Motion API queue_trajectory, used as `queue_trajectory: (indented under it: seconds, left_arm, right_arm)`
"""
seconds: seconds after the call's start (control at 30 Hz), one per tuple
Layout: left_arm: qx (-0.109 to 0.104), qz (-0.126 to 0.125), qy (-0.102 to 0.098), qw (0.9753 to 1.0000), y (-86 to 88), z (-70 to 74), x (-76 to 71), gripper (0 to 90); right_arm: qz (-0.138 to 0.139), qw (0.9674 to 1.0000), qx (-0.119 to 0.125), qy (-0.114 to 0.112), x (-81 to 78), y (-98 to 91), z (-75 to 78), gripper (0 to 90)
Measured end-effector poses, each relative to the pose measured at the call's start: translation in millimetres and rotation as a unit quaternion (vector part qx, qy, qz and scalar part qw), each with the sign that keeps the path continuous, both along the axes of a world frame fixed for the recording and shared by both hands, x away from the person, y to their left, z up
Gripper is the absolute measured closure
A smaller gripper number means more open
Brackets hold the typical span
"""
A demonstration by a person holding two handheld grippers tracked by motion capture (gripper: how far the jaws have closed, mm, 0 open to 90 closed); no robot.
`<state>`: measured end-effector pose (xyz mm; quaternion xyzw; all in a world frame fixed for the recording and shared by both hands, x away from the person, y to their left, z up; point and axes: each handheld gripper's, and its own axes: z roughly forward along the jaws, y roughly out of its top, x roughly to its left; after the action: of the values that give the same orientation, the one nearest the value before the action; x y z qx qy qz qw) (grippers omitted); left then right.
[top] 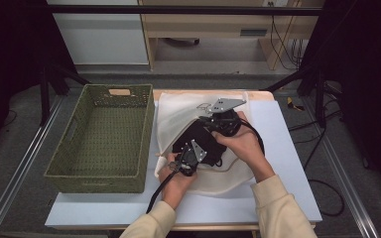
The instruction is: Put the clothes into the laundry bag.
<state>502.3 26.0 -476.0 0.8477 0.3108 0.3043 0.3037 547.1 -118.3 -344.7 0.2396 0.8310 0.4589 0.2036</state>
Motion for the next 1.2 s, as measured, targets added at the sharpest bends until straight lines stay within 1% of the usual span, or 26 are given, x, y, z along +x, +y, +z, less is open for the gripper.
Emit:
queue_trajectory:
  seconds: [0.03, 0.1, 0.33, 0.37, 0.43, 0.67, 0.7, 0.87, 0.9, 1.0, 1.2]
  left_arm:
    - [0.001, 0.0, 0.0, 1.0, -0.5, 0.0, 0.6, 90.0]
    - [-0.003, 0.001, 0.001, 1.0, -1.7, -0.6, 1.8, 90.0]
    - [0.0, 0.002, -0.003, 1.0, -3.3, -0.8, 5.2, 90.0]
    - [0.005, 0.001, -0.002, 1.0, -3.2, -0.5, 5.4, 90.0]
    - [0.006, 0.001, -0.003, 1.0, -3.4, -0.4, 6.1, 90.0]
    - [0.008, 0.001, -0.004, 1.0, -4.0, -0.4, 6.1, 90.0]
    - [0.005, 0.002, -0.004, 1.0, -4.2, -0.7, 6.2, 90.0]
    - [0.005, 0.002, -0.006, 1.0, -4.7, -1.1, 7.1, 90.0]
    - [0.008, 0.001, -0.005, 1.0, -4.5, -0.8, 7.4, 90.0]
    - [0.008, 0.002, -0.001, 1.0, -5.3, -0.4, 8.5, 90.0]
    - [0.008, 0.003, -0.001, 1.0, -6.2, -0.8, 10.4, 90.0]
  right_arm:
    - [0.001, 1.0, 0.001, 0.0, 0.1, 0.3, -0.1, 87.1]
    - [0.0, 1.0, 0.0, 0.001, -0.1, 0.7, 0.1, 87.2]
    - [0.001, 1.0, 0.002, 0.001, -0.4, 1.4, 2.8, 87.2]
    - [0.001, 1.0, 0.001, -0.001, -0.3, 1.5, 3.4, 87.1]
    - [0.0, 1.0, 0.0, 0.0, -0.4, 1.7, 4.5, 87.1]
    - [-0.002, 1.0, 0.0, 0.001, 4.5, 1.1, 6.7, 87.2]
    - [-0.002, 1.0, 0.0, 0.002, 5.2, 0.9, 6.6, 87.1]
    - [-0.004, 1.0, 0.002, 0.007, 9.4, 0.8, 4.5, 87.1]
    - [-0.002, 1.0, 0.004, 0.008, 10.2, 0.8, 4.1, 87.1]
    - [-0.001, 1.0, 0.004, 0.009, 10.1, 1.3, 3.9, 87.2]
    - [0.0, 1.0, 0.0, 0.01, 9.3, 1.7, 4.1, 87.1]
